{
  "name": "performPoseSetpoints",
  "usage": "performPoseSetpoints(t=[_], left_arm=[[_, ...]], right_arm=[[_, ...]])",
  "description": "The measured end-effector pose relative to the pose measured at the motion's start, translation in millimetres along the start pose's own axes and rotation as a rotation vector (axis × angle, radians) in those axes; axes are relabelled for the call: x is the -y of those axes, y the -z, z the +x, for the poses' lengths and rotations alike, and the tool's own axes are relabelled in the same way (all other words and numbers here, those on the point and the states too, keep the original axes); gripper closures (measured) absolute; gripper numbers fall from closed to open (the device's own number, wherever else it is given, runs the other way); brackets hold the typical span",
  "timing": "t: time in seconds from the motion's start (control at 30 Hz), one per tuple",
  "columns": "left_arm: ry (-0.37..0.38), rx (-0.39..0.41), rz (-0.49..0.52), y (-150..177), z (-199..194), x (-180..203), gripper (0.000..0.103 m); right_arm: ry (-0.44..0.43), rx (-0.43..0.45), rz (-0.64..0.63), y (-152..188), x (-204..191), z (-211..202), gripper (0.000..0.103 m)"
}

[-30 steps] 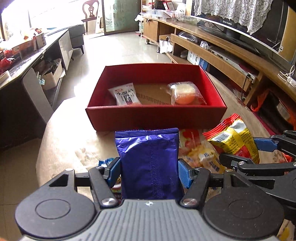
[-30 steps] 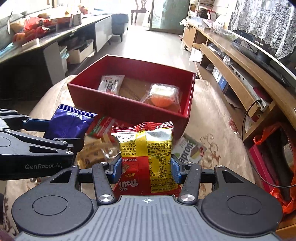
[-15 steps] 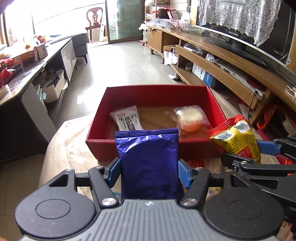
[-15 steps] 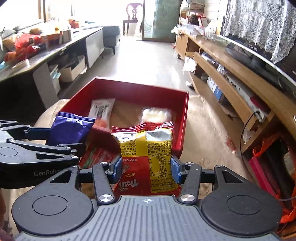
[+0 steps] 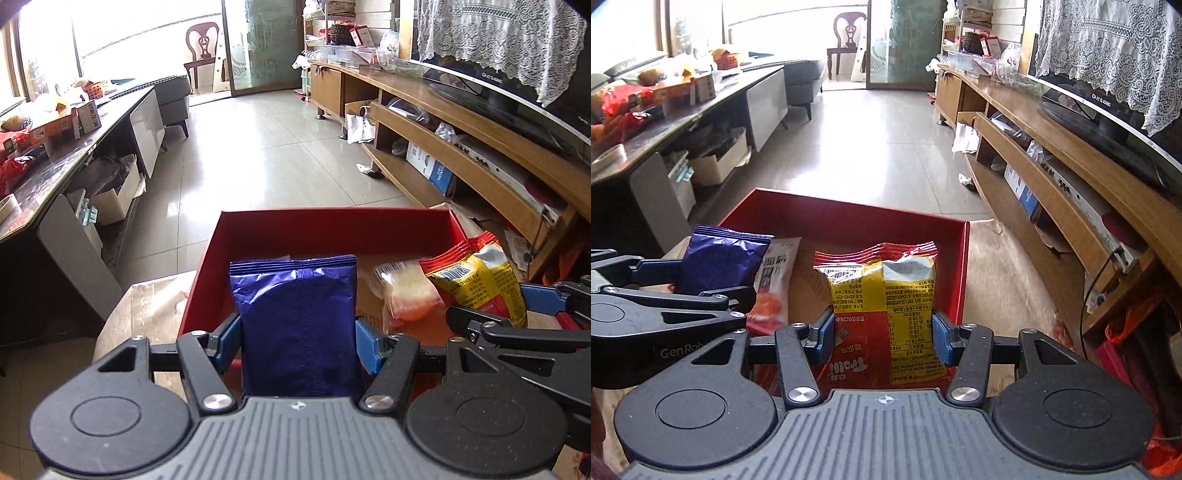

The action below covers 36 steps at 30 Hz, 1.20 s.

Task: Organize snacks
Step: 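Carry the purple bag and chip bag over the red box with both tools, then lower both bags into the red box and open both tools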

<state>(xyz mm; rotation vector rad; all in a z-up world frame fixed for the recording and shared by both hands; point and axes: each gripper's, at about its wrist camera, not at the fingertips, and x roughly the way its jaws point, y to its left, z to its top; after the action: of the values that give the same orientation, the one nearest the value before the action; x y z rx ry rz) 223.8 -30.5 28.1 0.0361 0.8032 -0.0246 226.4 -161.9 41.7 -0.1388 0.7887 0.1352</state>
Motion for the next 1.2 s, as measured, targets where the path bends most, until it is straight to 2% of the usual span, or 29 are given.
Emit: performPoseSetpoints(t=[0.5, 1.2], left_arm=[[-0.050, -0.006, -0.005, -24, 45, -1, 0.045], [-0.090, -0.085, -0.006, -16, 91, -4, 0.045]], right_arm=[[-0.001, 0.003, 0.015, -20, 5, 41, 0.044], [-0.002, -0.039, -0.017, -13, -1, 84, 0.044]])
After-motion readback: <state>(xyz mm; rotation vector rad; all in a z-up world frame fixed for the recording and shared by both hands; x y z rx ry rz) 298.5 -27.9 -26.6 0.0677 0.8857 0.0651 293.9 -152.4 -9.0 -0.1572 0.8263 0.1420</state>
